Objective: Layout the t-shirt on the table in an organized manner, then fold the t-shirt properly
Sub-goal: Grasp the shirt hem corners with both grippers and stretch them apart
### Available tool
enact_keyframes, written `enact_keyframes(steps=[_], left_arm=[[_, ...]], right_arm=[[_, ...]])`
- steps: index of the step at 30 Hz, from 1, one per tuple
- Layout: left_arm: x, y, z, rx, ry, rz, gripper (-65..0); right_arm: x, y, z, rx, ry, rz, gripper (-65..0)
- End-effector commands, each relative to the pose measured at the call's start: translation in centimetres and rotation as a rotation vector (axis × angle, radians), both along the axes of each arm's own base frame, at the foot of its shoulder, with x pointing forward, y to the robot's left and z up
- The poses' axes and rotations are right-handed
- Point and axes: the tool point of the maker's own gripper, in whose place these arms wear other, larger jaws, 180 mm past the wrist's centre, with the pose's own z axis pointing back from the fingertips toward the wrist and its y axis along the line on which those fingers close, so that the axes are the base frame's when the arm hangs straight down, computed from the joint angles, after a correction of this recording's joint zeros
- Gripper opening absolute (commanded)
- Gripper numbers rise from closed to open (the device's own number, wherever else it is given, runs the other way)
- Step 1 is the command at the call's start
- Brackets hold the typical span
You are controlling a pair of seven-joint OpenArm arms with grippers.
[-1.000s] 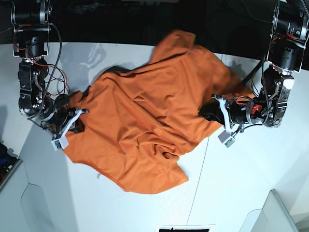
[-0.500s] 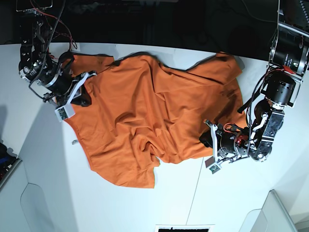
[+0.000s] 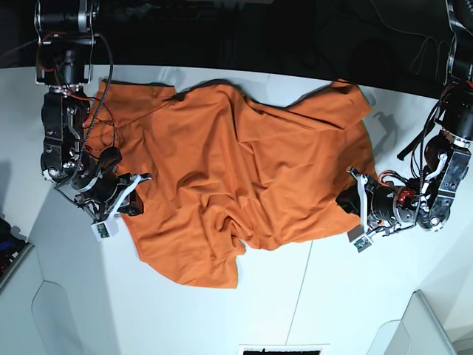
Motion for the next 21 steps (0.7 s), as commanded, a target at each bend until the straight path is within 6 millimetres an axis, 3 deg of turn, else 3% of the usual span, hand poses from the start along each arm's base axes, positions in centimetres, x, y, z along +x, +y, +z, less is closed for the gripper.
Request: enact_keyframes(steps=[1,6,11,17,21], left_arm=[[0.4,1.6,0.4,0.022,-0.014,0.019,-53.9],[-0.2,4.5,-2.4,0.085,-0.017,0.058,-53.9],[1.4,3.8,-2.2,0.154,-0.098,-0.007,-53.9],[5.0,1.3,0.4,0.154,-0.196,-0.047,-53.9],[7.9,1.2,3.3,0.173,-0.278,-0.015,-53.9]], right_arm=[[1.3,-0.5,1.4,0.001,-0.047,-0.005,-65.0],[0.9,-3.0,0.6,-0.047,-0.021,-0.048,-65.0],[1.0,-6.3,1.0,-0.105,-0.027,-0.094,-65.0],[0.9,-8.0,0.8,-0.134,-0.001,-0.147,-65.0],[0.9,-8.5,0.9,-0.115,0.011,-0.187,-65.0]])
